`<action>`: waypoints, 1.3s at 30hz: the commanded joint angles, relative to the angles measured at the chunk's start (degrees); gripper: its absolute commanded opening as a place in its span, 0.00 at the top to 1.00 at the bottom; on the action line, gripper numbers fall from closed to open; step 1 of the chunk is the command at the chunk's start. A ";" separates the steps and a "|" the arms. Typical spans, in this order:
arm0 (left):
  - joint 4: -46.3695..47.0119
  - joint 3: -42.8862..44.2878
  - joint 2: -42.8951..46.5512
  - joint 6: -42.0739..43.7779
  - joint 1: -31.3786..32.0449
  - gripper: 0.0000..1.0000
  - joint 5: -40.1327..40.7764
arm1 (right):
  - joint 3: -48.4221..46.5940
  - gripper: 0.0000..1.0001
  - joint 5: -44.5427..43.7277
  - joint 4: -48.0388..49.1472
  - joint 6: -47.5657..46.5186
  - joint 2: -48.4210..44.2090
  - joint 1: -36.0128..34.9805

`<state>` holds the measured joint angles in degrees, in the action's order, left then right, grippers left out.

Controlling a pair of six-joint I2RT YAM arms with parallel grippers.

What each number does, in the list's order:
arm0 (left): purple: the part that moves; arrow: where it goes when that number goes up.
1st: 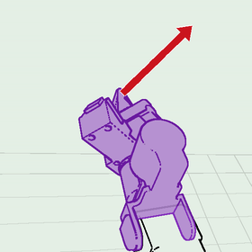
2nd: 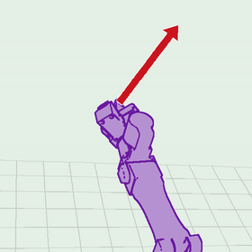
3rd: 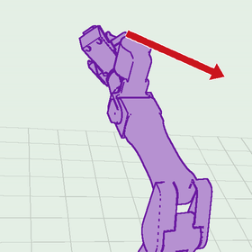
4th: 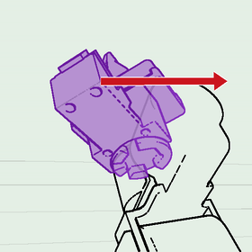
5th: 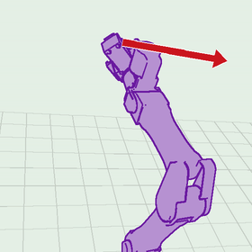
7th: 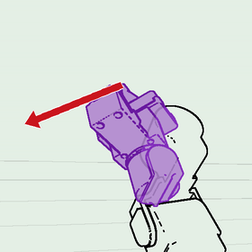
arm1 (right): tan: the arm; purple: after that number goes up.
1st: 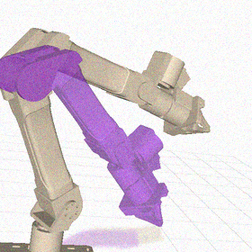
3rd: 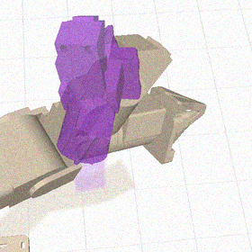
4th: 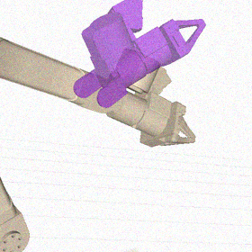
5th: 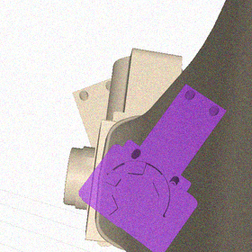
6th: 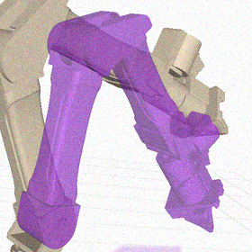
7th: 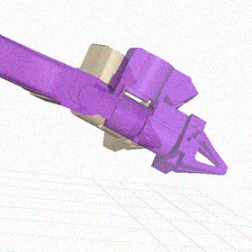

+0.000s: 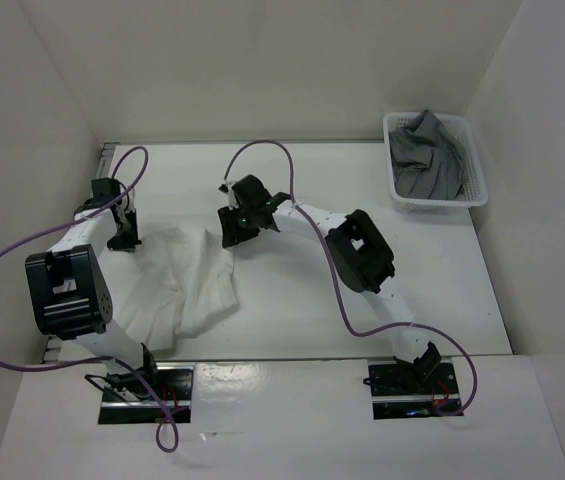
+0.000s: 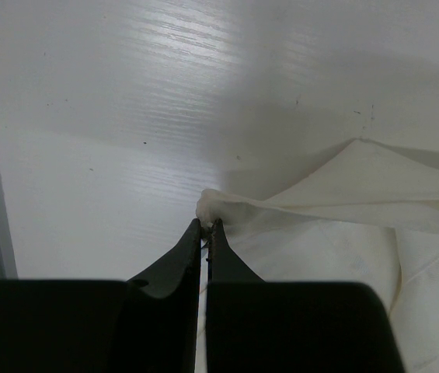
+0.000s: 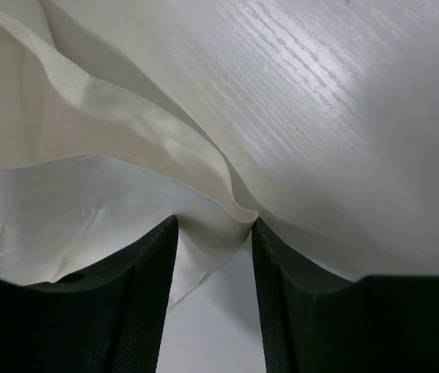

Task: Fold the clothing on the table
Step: Flatten the skirt out

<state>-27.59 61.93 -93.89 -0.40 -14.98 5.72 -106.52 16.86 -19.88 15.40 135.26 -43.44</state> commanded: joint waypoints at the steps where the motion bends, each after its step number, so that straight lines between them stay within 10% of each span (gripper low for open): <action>1: -1.15 -0.32 0.90 -0.56 -0.31 1.00 -0.88 | 0.96 0.52 2.82 0.02 0.33 2.20 0.11; 17: -1.67 -0.32 0.90 -0.56 -0.31 1.00 -1.93 | -1.93 0.99 1.78 -1.21 -1.50 1.59 0.11; 39: -9.40 26.65 10.74 8.12 6.71 1.00 -32.32 | -6.60 1.00 -4.92 -12.02 -21.63 -28.64 13.38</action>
<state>-33.91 85.76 -84.09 3.99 -9.47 -19.05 -114.85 12.62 -30.00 -2.15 110.50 -29.63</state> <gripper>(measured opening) 0.020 0.009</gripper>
